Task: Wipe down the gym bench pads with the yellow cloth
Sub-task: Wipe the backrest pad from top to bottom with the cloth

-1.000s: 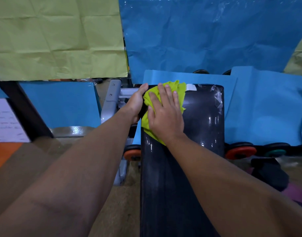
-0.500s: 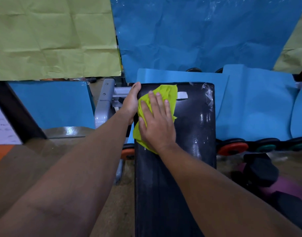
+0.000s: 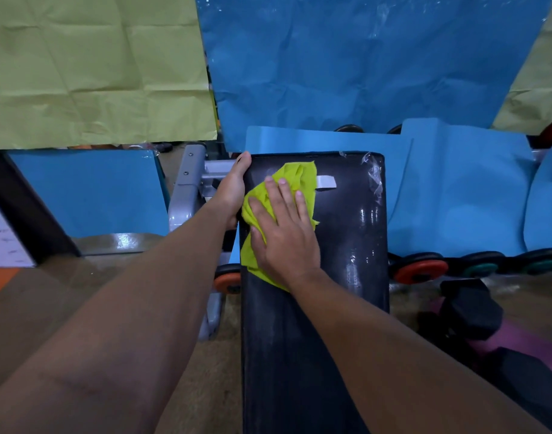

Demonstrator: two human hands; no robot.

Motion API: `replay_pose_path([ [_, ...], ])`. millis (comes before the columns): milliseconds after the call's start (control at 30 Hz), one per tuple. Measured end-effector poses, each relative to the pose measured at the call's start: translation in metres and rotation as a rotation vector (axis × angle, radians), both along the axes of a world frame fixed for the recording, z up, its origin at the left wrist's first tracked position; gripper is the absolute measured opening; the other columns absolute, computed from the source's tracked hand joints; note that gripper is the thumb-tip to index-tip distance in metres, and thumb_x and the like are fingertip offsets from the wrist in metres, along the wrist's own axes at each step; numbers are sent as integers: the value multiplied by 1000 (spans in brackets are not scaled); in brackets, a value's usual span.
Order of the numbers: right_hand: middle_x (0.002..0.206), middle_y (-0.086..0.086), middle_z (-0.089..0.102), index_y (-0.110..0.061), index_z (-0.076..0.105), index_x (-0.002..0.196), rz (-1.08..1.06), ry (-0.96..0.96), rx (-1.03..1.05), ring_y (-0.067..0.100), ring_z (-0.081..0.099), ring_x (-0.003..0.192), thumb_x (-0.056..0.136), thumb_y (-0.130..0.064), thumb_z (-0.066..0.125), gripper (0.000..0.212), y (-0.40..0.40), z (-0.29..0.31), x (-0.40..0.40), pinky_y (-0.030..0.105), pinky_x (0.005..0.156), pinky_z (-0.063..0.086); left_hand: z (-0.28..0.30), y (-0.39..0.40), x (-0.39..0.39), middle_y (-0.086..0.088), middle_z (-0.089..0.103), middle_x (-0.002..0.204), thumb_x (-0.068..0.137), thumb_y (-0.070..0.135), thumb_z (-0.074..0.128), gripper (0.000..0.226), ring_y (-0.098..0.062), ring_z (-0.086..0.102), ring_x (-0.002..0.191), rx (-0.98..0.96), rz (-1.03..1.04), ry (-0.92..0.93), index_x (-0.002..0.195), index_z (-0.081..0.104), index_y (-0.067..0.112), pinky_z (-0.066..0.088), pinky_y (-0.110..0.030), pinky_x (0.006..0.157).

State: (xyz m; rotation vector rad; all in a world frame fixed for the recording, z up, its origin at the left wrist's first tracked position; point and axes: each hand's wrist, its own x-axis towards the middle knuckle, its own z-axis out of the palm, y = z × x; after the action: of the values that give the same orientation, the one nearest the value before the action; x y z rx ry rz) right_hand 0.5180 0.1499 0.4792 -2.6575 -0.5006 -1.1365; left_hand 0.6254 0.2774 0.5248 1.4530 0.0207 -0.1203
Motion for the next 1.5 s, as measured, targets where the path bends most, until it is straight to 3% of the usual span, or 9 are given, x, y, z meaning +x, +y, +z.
replay_pose_path([
  [67,165,13,31,-21,57,142,23,-34,-8,31,22,156,98,-32,49,45,-8,0,2,50,128,15,1,-1,-2,5,49,151,87,74,54,76,-18,45,139,-8,18,-14,150,46,32,33,-45,119],
  [200,163,14,35,-18,59,139,-51,-45,123,33,27,154,94,-30,48,47,1,9,7,52,126,17,-18,4,13,13,54,147,56,93,65,98,-16,48,138,-25,27,-1,140,55,44,31,-47,118],
  [400,163,14,36,-17,58,140,38,-40,38,33,26,154,96,-29,47,46,-9,3,4,52,126,20,-12,0,10,14,54,147,58,94,61,95,-16,48,138,1,26,5,139,55,45,31,-46,118],
  [567,162,15,37,-16,59,139,-55,-56,133,34,29,153,95,-26,48,47,-17,12,9,54,126,20,-37,2,32,14,63,136,54,100,56,94,-16,58,129,13,154,-17,130,63,45,38,-45,114],
  [733,163,14,35,-17,57,140,43,-26,40,33,25,154,96,-24,49,46,-25,2,0,50,128,15,7,-21,-24,9,60,136,90,72,46,67,-16,54,128,141,293,-137,135,63,26,36,-39,115],
  [833,161,14,38,-17,59,136,-22,-56,89,33,28,153,96,-26,48,43,-47,5,4,49,127,15,6,-21,-28,4,57,143,95,68,42,64,-18,51,131,179,310,-143,140,58,26,34,-39,116],
  [1000,161,16,37,-15,59,133,-75,-45,164,35,27,153,95,-26,50,41,-32,8,4,53,127,15,6,-20,-28,6,63,136,68,93,44,90,-20,57,126,185,290,-49,132,64,33,38,-44,114],
  [1267,159,17,40,-11,61,127,-82,-55,154,36,30,152,92,-25,49,39,-58,6,5,54,126,16,9,-23,-36,2,60,137,83,84,39,85,-22,54,124,230,316,-21,138,59,22,36,-42,114],
  [1500,159,16,40,-11,62,124,22,-60,90,34,29,153,94,-24,49,36,-76,-10,-7,52,127,16,10,-21,-35,0,66,131,62,95,37,104,-24,59,121,230,326,-23,131,66,23,39,-45,113],
])
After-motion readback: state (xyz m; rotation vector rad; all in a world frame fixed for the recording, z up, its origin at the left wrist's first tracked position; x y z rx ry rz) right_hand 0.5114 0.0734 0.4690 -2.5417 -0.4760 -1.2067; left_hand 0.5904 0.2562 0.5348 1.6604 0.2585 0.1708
